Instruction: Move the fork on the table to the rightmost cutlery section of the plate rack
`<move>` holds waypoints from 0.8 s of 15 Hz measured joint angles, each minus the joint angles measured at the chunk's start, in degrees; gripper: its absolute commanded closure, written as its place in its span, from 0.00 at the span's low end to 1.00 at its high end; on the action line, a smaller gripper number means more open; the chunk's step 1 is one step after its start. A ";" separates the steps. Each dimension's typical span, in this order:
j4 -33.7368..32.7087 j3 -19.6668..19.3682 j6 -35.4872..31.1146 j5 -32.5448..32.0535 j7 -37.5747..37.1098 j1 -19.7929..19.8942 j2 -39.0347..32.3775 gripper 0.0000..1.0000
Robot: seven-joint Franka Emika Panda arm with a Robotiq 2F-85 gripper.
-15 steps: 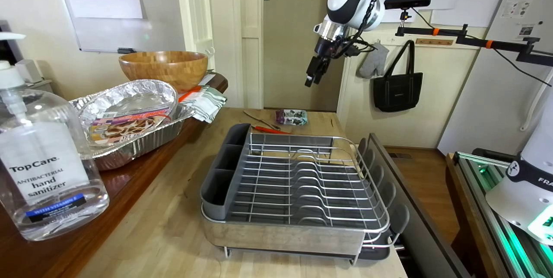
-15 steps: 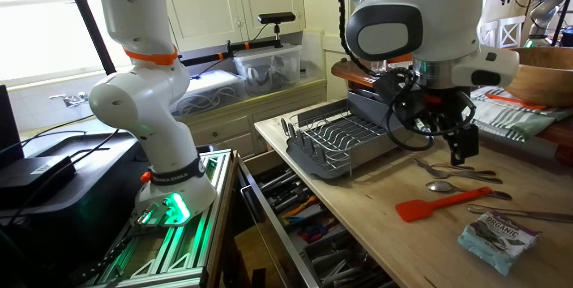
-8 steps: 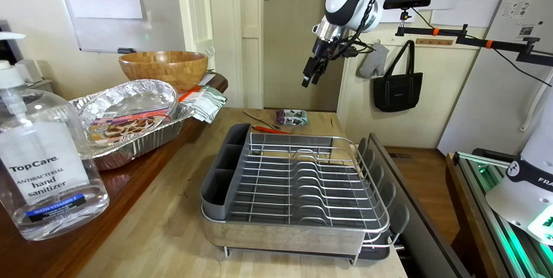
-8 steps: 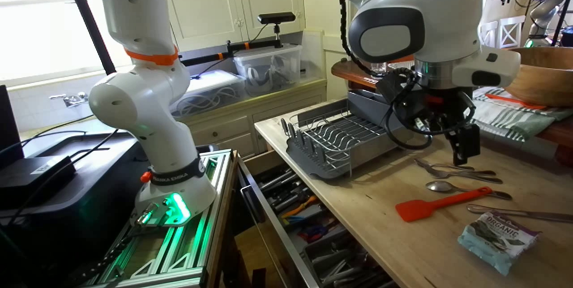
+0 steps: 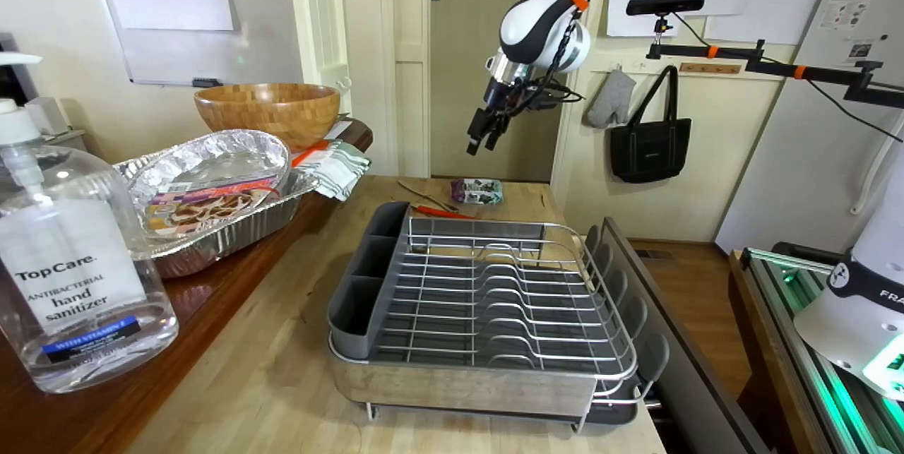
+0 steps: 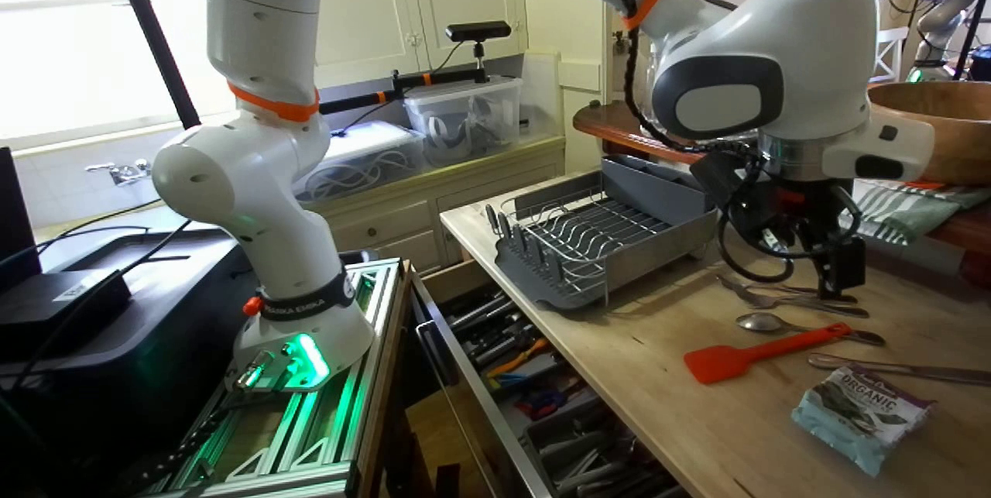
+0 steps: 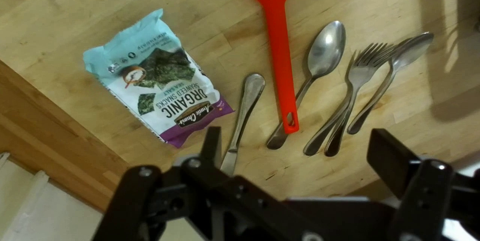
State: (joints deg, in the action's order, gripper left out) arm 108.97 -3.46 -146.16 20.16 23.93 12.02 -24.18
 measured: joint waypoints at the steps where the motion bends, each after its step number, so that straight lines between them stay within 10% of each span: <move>1: -1.72 0.64 0.00 0.00 0.00 0.26 -1.61 0.00; 12: -16.10 6.92 3.73 -1.22 -0.81 0.72 -15.19 0.00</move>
State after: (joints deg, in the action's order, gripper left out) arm 92.86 3.46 -142.43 18.94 23.12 12.74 -39.37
